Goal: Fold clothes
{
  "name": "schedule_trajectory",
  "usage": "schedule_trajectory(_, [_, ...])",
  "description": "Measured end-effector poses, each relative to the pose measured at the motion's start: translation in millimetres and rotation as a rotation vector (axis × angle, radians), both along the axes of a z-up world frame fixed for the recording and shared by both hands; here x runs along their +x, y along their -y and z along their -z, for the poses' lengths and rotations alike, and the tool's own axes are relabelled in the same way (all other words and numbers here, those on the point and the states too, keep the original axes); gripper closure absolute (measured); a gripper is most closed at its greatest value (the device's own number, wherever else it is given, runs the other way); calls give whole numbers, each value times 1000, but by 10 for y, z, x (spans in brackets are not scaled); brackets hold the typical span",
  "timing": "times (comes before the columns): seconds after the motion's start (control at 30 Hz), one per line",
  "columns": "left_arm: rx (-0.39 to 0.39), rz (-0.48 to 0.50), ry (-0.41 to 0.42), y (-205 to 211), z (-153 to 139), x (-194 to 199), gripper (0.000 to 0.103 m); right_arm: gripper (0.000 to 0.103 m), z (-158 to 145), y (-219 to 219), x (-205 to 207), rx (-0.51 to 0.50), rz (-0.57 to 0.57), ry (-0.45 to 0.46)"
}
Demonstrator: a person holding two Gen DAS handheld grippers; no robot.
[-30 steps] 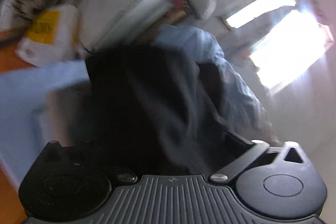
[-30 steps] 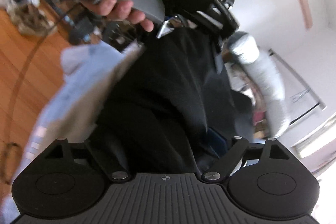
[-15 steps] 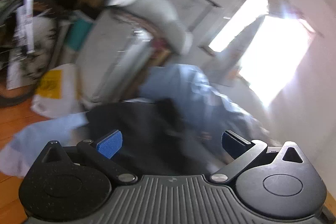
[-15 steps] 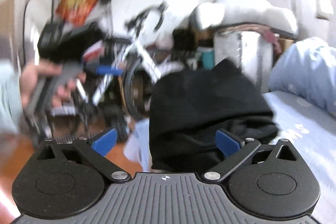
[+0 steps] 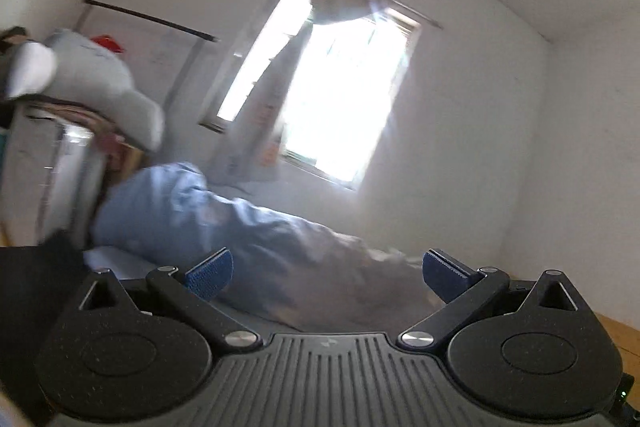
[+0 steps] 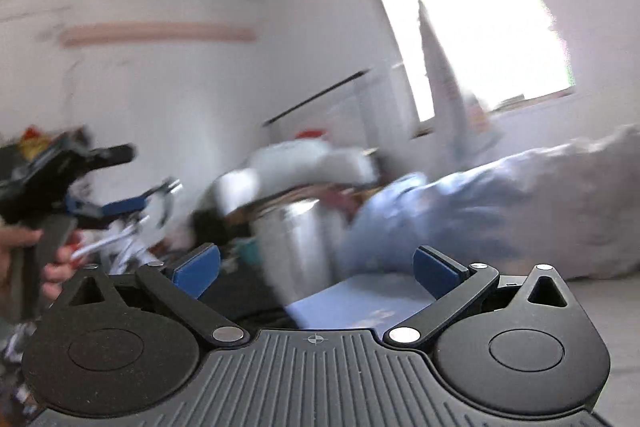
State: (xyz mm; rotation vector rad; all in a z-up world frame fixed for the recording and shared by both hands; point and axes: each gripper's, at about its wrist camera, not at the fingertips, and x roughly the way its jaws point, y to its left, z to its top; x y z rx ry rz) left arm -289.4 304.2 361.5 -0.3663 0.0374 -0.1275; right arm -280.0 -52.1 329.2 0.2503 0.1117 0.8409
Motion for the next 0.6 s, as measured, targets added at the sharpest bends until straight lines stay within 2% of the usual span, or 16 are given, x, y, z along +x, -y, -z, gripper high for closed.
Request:
schedule_trajectory(0.13, [30, 59, -37, 484, 111, 275, 0, 0, 193, 542, 24, 97, 164, -76])
schedule_trajectory(0.2, [47, 79, -62, 730, 204, 390, 0, 0, 283, 725, 45, 113, 241, -121])
schedule_trajectory(0.4, [31, 173, -126, 1340, 626, 734, 0, 0, 461, 1198, 192, 80, 428, -135])
schedule_trajectory(0.53, [-18, 231, -222, 1597, 981, 1023, 0, 0, 807, 1303, 447, 24, 588, -254])
schedule_trajectory(0.6, [-10, 230, -256, 1714, 1166, 1166, 0, 0, 1029, 1314, 580, -34, 624, -310])
